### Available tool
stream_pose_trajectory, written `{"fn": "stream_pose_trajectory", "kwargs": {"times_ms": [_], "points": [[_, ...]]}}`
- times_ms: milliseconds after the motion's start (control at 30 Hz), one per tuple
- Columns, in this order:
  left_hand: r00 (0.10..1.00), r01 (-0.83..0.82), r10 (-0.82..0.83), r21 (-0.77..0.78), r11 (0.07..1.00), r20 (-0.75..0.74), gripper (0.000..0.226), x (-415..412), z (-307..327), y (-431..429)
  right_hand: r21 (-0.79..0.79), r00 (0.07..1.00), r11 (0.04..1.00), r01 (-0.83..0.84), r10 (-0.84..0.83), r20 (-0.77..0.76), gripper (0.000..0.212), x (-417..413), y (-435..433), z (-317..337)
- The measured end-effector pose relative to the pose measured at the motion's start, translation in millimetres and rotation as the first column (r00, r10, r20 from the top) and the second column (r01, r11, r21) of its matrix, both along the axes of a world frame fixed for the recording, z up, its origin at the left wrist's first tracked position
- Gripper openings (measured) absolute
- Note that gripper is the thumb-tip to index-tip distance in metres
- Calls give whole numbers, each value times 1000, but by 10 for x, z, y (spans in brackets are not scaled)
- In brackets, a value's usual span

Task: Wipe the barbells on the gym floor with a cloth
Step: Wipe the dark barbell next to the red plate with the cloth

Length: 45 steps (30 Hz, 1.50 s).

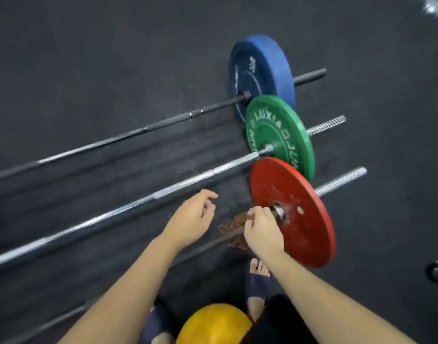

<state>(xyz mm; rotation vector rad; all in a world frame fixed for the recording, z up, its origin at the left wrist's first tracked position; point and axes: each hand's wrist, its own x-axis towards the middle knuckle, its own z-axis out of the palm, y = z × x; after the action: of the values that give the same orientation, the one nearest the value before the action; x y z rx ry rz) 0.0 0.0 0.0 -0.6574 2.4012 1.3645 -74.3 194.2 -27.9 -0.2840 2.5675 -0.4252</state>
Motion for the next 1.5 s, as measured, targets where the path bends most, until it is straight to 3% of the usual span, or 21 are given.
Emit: {"fn": "stream_pose_trajectory", "kwargs": {"times_ms": [67, 133, 233, 300, 367, 433, 500, 533, 600, 733, 800, 900, 1033, 1100, 1233, 1300, 1400, 1433, 1500], "points": [[996, 93, -93, -50, 994, 7, 28, 48, -536, 25, 127, 992, 983, -129, 128, 14, 26, -65, -6, -518], [983, 184, -183, -91, 979, 21, 29, 61, -1081, 24, 338, 968, 909, -245, 207, 144, 45, -233, 9, -1024], [968, 244, -251, -138, 960, -33, 31, 49, -1785, 3, 547, 886, 710, -442, 251, 390, 95, -324, 56, -1670], [957, 277, -286, -149, 949, -49, 33, -31, -2129, -12, 578, 800, 562, -592, 321, 507, 111, -393, 6, -1965], [944, 292, -311, -158, 943, -110, 32, -167, -2407, -13, 537, 671, 402, -741, 431, 603, 102, -512, -168, -2088], [931, 289, -317, -170, 942, -178, 29, -323, -2635, 7, 487, 539, 235, -841, 431, 723, 72, -551, -387, -2094], [915, 270, -312, -183, 945, -258, 26, -457, -2852, 46, 514, 503, 98, -852, 422, 754, 55, -526, -535, -1989], [908, 250, -294, -179, 952, -298, 25, -502, -2917, 57, 557, 523, 77, -827, 466, 713, 52, -493, -584, -1899], [909, 193, -233, -147, 970, -347, 25, -579, -3017, 102, 594, 559, 127, -794, 537, 632, 50, -371, -611, -1800], [943, 138, -139, -23, 990, -303, 31, -511, -2734, 254, 602, 573, 205, -772, 635, 518, 57, -222, -437, -1779], [934, 175, -163, 9, 985, -317, 31, -474, -2588, 291, 614, 605, 274, -741, 670, 431, 51, -294, -250, -1849], [907, 310, -315, -63, 949, -278, 32, -432, -2595, 373, 563, 674, 452, -692, 684, 280, 44, -461, 24, -1872], [853, 472, -479, -86, 878, -208, 51, -428, -2583, 578, 434, 761, 666, -606, 644, 74, 28, -566, 240, -1648], [826, 528, -517, -12, 849, -226, 62, -405, -2530, 675, 370, 800, 752, -546, 599, -37, 30, -590, 356, -1406], [854, 452, -388, 124, 883, -347, 58, -358, -2591, 805, -13, 933, 946, -323, 316, -169, 28, -594, 602, -1073], [880, 323, -227, 175, 930, -417, 49, -368, -2598, 870, -364, 992, 925, -109, 79, -95, 24, -548, 576, -1027], [902, 164, 38, 424, 891, -429, 32, -405, -2388, 953, -667, 990, 732, 135, -130, 58, 27, -483, 390, -900], [911, 121, 101, 492, 862, -401, 29, -429, -2301, 970, -708, 986, 693, 132, -166, 21, 29, -509, 359, -849], [906, 39, 206, 559, 828, -369, 21, -476, -2108, 985, -706, 977, 708, -16, -140, -162, 33, -582, 396, -709]]}}
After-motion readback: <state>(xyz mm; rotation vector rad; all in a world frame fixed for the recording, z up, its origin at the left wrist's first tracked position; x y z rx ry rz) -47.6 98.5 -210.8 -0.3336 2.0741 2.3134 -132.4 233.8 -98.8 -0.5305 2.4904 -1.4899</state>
